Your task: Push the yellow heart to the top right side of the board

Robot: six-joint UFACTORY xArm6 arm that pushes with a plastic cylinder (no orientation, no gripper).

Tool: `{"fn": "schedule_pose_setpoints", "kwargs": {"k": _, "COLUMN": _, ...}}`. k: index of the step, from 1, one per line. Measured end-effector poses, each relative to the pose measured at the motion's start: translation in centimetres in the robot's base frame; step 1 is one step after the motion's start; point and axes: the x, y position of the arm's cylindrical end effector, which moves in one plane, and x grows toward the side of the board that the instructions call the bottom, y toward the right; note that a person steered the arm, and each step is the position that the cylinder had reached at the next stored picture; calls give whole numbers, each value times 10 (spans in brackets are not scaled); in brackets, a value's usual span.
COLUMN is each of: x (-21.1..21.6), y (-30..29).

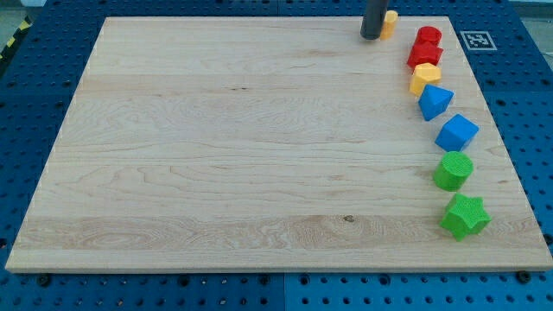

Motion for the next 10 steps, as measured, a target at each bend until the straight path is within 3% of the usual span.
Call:
{"fn": "schedule_pose_setpoints", "kwargs": {"k": 5, "x": -21, "y": -13}}
{"fn": "schedule_pose_setpoints", "kwargs": {"k": 8, "x": -18, "y": 30}}
{"fn": "schedule_pose_setpoints", "kwargs": {"k": 10, "x": -15, "y": 15}}
